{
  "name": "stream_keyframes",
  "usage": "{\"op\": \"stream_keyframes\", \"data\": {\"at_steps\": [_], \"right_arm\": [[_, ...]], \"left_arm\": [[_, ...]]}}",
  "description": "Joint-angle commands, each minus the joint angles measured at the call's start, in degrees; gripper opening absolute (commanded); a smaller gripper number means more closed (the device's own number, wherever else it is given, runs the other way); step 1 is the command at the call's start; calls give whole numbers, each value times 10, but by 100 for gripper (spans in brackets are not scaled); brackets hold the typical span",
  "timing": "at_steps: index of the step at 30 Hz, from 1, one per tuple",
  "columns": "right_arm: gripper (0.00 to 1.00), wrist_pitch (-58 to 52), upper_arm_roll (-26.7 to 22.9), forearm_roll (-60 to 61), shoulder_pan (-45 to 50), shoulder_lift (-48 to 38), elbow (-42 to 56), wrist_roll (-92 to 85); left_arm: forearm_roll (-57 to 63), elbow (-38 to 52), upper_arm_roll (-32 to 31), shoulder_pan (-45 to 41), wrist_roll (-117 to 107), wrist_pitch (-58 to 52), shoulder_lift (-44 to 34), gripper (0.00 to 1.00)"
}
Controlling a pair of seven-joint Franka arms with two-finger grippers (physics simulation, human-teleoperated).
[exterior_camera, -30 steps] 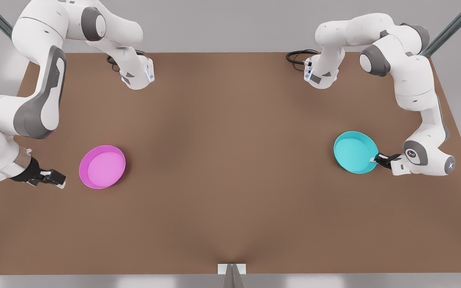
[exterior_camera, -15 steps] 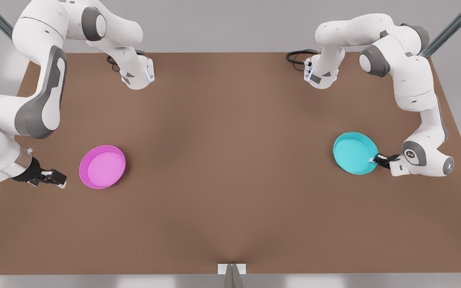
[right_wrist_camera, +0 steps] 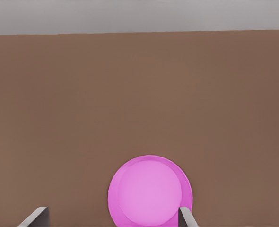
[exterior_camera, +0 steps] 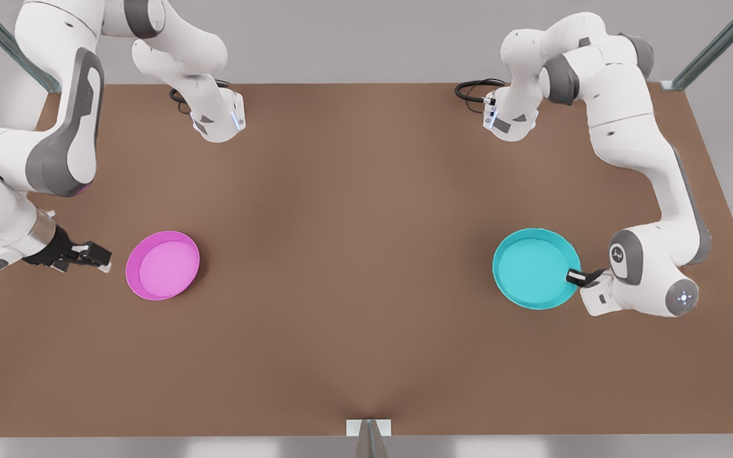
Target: Flip the blue plate over with the left arm, and stack the pink plate on top of the blue plate with the right arm
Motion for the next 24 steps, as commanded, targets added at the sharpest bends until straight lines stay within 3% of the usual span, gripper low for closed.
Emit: {"op": "stream_keyframes", "data": {"at_steps": [1,16,24], "right_arm": [[100,0,0,0,0,0,1,-1],[100,2,0,-1,0,18,12,-4],[100,10,0,-1,0,24,12,-4]], "left_arm": [[2,2,0,-5,-9,-3,-1,21],[144,109,1,-195,-357,-28,-4,21],[352,110,0,-327,-562,31,3,21]]}}
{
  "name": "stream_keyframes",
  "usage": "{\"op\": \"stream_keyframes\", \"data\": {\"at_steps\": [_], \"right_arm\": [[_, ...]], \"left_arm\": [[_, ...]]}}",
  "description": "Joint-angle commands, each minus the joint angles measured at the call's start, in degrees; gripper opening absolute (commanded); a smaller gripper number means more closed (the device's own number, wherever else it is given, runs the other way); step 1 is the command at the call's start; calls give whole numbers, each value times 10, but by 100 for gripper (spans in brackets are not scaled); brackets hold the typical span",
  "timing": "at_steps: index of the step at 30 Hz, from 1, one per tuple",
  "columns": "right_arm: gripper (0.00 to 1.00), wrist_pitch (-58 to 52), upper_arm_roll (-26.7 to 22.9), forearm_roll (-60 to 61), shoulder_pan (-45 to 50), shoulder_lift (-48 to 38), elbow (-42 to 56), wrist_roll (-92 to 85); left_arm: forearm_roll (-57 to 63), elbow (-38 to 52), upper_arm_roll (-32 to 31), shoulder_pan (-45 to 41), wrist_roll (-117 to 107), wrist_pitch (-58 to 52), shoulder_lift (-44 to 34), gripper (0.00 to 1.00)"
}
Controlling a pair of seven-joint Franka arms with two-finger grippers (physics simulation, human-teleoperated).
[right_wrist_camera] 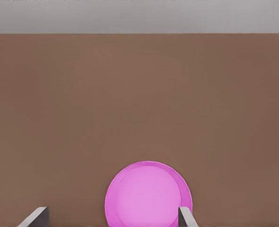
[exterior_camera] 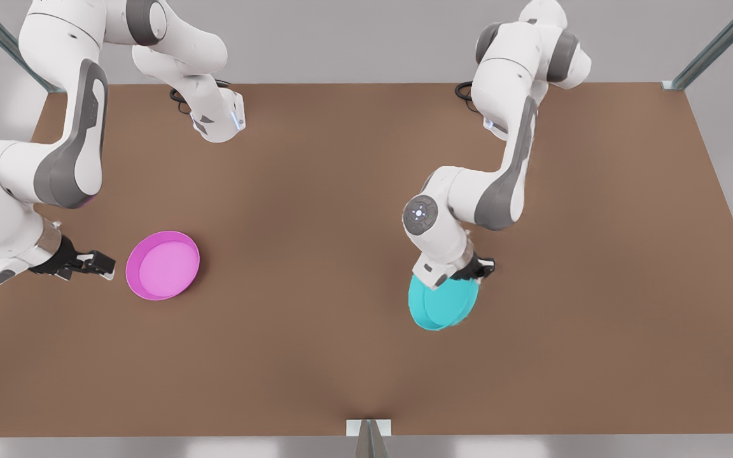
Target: Flip the blue plate over with the left arm, and stack the pink plate on top of the blue plate with the right arm
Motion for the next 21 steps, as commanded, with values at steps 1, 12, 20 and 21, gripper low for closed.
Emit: {"op": "stream_keyframes", "data": {"at_steps": [1,12,20,21], "right_arm": [[100,0,0,0,0,0,1,0],[100,4,0,0,0,1,1,0],[100,4,0,0,1,0,2,0],[100,4,0,0,1,0,2,0]], "left_arm": [[38,-1,0,-5,-15,1,0,21],[160,-28,-1,-123,-316,-6,13,21],[267,-47,-1,-211,-439,-42,50,21],[274,-47,-1,-218,-442,-48,55,21]]}}
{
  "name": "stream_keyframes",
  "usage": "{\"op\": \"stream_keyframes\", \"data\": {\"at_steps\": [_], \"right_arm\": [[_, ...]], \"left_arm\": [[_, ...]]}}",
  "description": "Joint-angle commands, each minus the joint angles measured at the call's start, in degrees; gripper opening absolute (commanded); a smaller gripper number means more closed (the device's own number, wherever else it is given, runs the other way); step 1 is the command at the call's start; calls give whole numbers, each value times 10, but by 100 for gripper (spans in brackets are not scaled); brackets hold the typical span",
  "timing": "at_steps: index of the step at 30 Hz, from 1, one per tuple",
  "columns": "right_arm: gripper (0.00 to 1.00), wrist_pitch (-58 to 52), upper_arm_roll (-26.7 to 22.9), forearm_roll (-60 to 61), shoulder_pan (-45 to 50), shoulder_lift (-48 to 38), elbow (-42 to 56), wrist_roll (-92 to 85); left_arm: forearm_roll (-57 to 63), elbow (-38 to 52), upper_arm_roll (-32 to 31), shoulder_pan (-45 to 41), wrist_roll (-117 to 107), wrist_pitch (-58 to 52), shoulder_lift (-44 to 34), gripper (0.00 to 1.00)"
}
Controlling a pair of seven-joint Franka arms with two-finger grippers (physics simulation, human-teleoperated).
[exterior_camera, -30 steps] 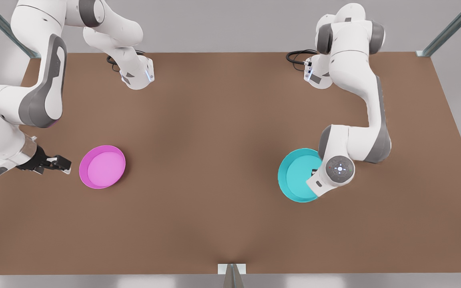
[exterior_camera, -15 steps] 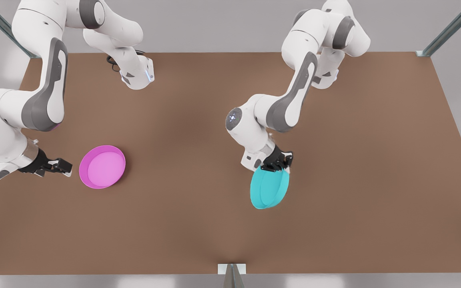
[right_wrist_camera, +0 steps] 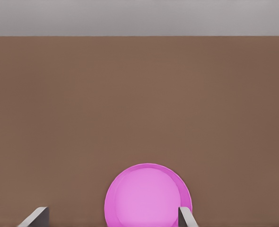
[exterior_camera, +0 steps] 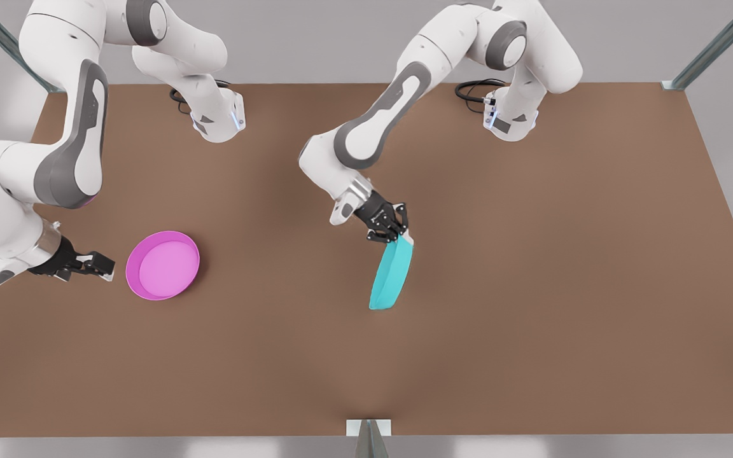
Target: Flip the blue plate over with the left arm, and stack the pink plate on top of the blue plate with the right arm
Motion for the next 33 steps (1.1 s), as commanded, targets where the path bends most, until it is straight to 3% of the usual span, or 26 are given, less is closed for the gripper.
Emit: {"op": "stream_keyframes", "data": {"at_steps": [1,19,25,33], "right_arm": [[100,0,0,0,0,0,0,0],[100,3,0,0,-1,0,1,0],[100,1,-2,4,0,-5,4,3],[100,-39,-4,0,4,-2,7,-17]], "left_arm": [[36,-3,0,-7,-6,0,0,21],[231,-45,0,-124,-146,-107,92,21],[208,-44,-7,-124,18,-132,112,21],[193,-39,-6,-123,20,-145,170,21]]}}
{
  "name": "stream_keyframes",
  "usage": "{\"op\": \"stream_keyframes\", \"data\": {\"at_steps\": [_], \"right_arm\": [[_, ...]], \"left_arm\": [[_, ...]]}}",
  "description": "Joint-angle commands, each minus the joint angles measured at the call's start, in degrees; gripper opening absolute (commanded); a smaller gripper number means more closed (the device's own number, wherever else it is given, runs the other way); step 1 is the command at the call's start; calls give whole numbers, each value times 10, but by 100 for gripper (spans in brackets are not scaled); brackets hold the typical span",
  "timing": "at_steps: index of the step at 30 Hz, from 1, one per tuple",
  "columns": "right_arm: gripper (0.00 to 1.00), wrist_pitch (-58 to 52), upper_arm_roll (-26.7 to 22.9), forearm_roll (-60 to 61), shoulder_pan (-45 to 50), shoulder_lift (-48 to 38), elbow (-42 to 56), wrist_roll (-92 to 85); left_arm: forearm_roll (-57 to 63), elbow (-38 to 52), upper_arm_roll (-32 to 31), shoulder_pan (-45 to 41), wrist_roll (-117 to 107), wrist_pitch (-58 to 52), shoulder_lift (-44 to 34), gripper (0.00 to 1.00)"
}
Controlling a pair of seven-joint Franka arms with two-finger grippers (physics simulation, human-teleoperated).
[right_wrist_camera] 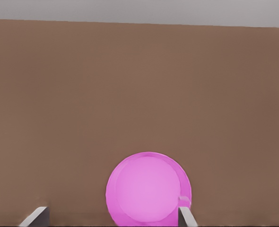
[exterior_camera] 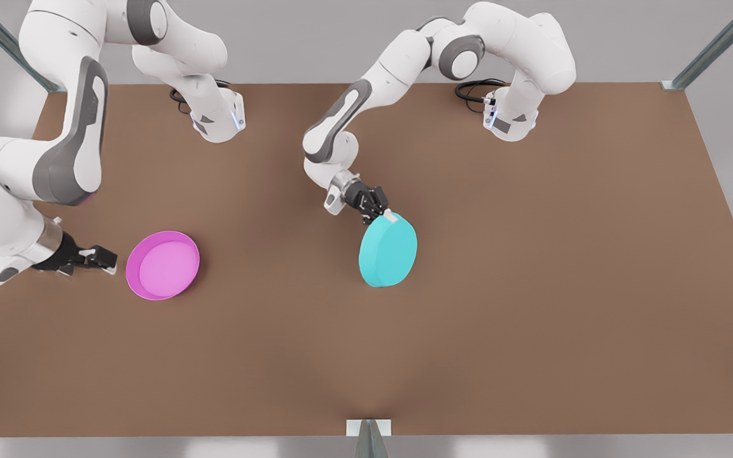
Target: Flip the blue plate over with the left arm, and stack the pink plate on top of the blue plate with the right arm
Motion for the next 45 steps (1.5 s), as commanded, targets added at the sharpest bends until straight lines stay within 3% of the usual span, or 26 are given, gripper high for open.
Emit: {"op": "stream_keyframes", "data": {"at_steps": [1,7,8,9,10,11,17,20,23,30,34,41,44,45], "right_arm": [[100,-3,-1,6,-9,0,1,0],[100,-7,5,-5,-11,7,24,0],[100,-3,41,-12,-47,8,22,1],[100,2,125,-70,-107,9,21,7],[100,1,126,-71,-106,9,21,7],[100,1,126,-71,-106,13,22,7],[100,0,125,-71,-108,16,21,6],[100,0,125,-71,-107,19,21,6],[100,-1,124,-71,-115,27,18,5],[100,42,127,-78,-106,6,-30,-1],[100,86,129,-78,-115,-14,-114,-8],[100,155,128,-78,-110,-54,-216,-13],[100,217,128,-68,-115,-66,-276,-44],[100,231,125,-67,-118,-66,-298,-65]], "left_arm": [[-15,0,0,0,-1,1,1,21],[-12,1,-2,0,-2,-11,15,21],[-12,2,-2,0,-2,-12,19,21],[-12,2,-2,0,-2,-12,20,41],[-12,2,-2,0,-2,-11,20,80],[-10,2,-2,0,-5,-11,25,100],[-12,18,-2,0,-5,-18,41,100],[-69,102,-3,9,-23,-16,61,100],[-124,124,-3,16,-82,3,63,100],[-222,184,-3,25,-174,26,78,100],[-309,237,-9,25,-252,42,85,100],[-583,326,-6,34,-522,148,59,100],[-780,320,-6,122,-557,249,-44,100],[-845,317,-6,197,-553,253,-74,100]]}}
